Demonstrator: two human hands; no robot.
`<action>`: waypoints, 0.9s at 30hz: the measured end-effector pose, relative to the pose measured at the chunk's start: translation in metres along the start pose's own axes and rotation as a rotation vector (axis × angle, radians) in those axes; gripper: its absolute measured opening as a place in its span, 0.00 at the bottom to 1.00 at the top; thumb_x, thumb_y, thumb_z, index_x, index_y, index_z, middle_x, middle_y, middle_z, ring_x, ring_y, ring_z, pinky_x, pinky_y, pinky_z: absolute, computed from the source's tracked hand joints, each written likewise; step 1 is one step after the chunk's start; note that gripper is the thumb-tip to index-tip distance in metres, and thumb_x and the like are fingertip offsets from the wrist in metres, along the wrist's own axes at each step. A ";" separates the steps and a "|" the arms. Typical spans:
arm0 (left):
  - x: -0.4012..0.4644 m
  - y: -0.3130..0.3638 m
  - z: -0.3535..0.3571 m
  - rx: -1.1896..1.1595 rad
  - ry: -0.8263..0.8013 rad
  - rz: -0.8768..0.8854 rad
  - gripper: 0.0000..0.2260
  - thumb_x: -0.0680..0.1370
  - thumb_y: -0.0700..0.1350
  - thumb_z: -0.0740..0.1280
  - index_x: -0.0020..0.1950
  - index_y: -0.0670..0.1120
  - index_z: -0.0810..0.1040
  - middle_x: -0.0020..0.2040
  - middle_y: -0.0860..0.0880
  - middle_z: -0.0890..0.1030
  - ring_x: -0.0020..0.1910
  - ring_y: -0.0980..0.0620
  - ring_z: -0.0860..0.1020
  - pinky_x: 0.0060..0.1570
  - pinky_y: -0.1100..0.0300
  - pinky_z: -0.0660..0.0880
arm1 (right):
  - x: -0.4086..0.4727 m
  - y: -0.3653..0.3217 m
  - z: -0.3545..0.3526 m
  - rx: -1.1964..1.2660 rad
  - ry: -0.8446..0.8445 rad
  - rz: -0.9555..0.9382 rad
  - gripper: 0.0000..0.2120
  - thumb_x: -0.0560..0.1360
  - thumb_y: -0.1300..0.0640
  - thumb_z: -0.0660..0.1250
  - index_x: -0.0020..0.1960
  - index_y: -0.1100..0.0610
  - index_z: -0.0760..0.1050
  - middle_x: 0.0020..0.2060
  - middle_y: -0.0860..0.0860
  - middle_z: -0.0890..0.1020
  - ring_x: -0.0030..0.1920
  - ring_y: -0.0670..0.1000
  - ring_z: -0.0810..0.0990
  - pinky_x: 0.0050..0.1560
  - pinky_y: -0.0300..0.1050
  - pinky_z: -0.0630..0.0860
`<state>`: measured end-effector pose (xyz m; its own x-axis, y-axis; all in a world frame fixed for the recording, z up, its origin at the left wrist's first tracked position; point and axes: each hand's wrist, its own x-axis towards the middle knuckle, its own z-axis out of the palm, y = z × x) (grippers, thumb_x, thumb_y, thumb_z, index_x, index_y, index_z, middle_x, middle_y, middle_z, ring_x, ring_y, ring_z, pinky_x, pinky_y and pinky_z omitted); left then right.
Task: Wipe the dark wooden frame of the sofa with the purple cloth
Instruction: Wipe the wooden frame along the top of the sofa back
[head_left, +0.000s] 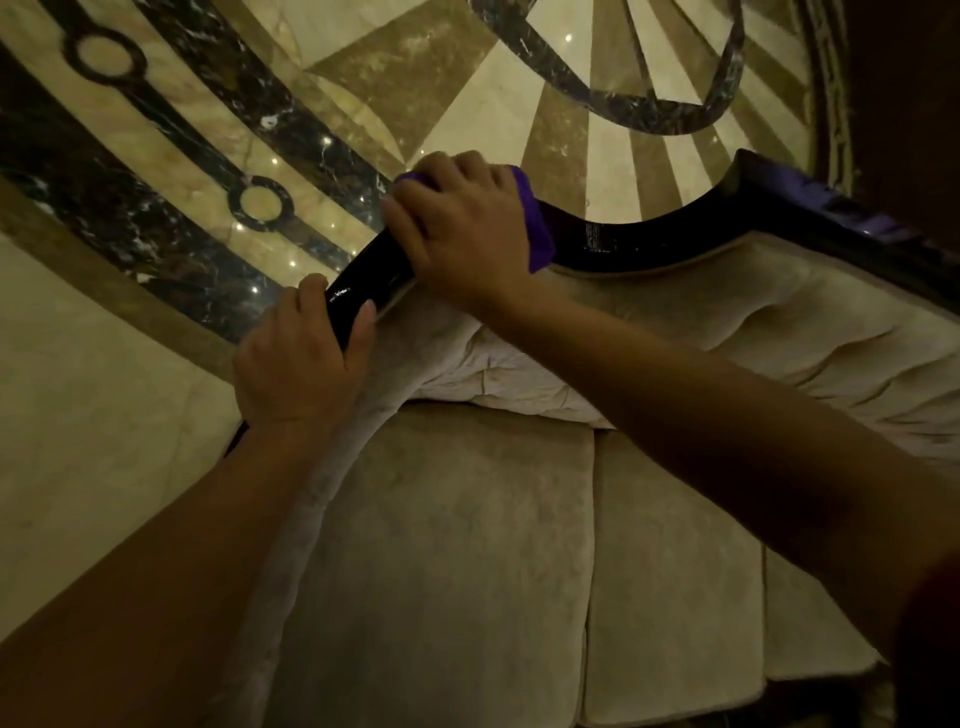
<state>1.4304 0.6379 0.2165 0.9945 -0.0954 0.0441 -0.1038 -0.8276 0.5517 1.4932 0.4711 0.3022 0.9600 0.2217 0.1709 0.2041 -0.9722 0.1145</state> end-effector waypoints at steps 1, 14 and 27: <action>0.002 -0.002 -0.001 0.010 0.007 -0.003 0.28 0.84 0.64 0.54 0.64 0.40 0.73 0.51 0.37 0.81 0.44 0.35 0.81 0.38 0.45 0.75 | 0.001 -0.009 0.000 -0.024 0.009 -0.048 0.17 0.84 0.42 0.59 0.57 0.49 0.83 0.59 0.51 0.83 0.60 0.55 0.79 0.59 0.52 0.68; -0.001 -0.002 0.004 0.024 0.047 -0.032 0.34 0.83 0.69 0.52 0.64 0.38 0.72 0.52 0.35 0.79 0.45 0.34 0.80 0.41 0.43 0.74 | -0.014 0.113 -0.019 -0.078 -0.227 0.339 0.21 0.86 0.45 0.53 0.49 0.56 0.80 0.43 0.57 0.79 0.49 0.62 0.81 0.42 0.48 0.65; -0.003 -0.008 0.007 0.056 0.072 -0.014 0.35 0.84 0.68 0.50 0.62 0.36 0.73 0.49 0.33 0.79 0.41 0.33 0.80 0.37 0.45 0.73 | 0.001 0.129 -0.074 -0.977 -0.828 0.058 0.13 0.83 0.53 0.60 0.60 0.57 0.79 0.61 0.59 0.81 0.62 0.62 0.80 0.62 0.59 0.73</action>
<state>1.4283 0.6410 0.2060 0.9942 -0.0456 0.0978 -0.0891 -0.8582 0.5055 1.5058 0.3513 0.3897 0.8669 -0.2736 -0.4168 0.2715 -0.4422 0.8549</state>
